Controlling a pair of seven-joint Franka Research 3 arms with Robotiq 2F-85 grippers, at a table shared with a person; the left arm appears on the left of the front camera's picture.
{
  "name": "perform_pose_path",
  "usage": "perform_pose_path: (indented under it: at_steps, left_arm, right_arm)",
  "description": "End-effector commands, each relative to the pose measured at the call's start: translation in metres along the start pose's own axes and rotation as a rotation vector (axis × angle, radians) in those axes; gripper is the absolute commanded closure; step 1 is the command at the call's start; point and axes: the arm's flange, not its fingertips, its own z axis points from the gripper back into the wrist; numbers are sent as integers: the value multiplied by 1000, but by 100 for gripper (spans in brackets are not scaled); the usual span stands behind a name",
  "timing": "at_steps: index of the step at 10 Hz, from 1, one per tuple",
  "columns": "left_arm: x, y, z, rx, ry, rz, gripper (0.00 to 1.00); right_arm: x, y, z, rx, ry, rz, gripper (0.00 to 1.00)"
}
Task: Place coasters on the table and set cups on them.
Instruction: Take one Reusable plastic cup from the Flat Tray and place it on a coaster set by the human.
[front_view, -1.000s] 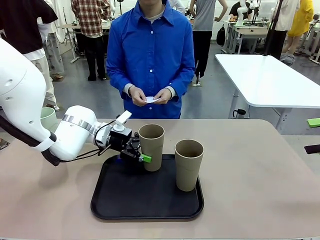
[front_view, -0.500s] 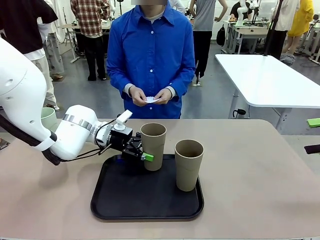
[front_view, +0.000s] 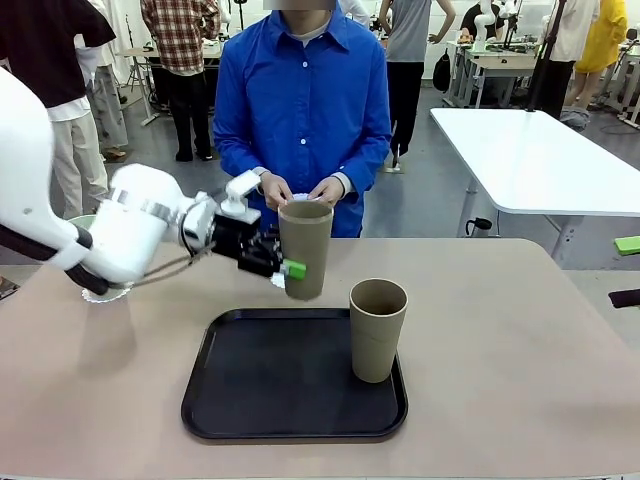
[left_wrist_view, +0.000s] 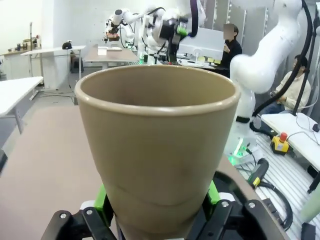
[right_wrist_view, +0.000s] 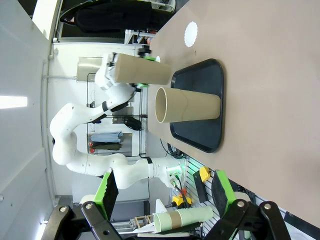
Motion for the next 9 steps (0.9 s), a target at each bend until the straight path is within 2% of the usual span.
perform_pose_path:
  at_steps: [1, 3, 4, 5, 6, 9]
  left_arm:
    - [36, -4, 15, 21, 50, 49, 65]
    - [55, -13, 17, 39, 70, 60, 65]
    - [50, -7, 16, 22, 24, 26, 65]
    - [50, -7, 16, 22, 24, 26, 65]
    - [61, -10, 20, 30, 37, 38, 16]
    - [43, 70, 44, 115, 1, -19, 16]
  right_arm:
    - [2, 0, 0, 22, -8, 15, 0]
    - [2, 0, 0, 22, -8, 15, 0]
    - [2, 0, 0, 22, -8, 15, 0]
    - [2, 0, 0, 22, -8, 15, 0]
    - [2, 0, 0, 22, -8, 15, 0]
    - [2, 0, 0, 22, -8, 15, 0]
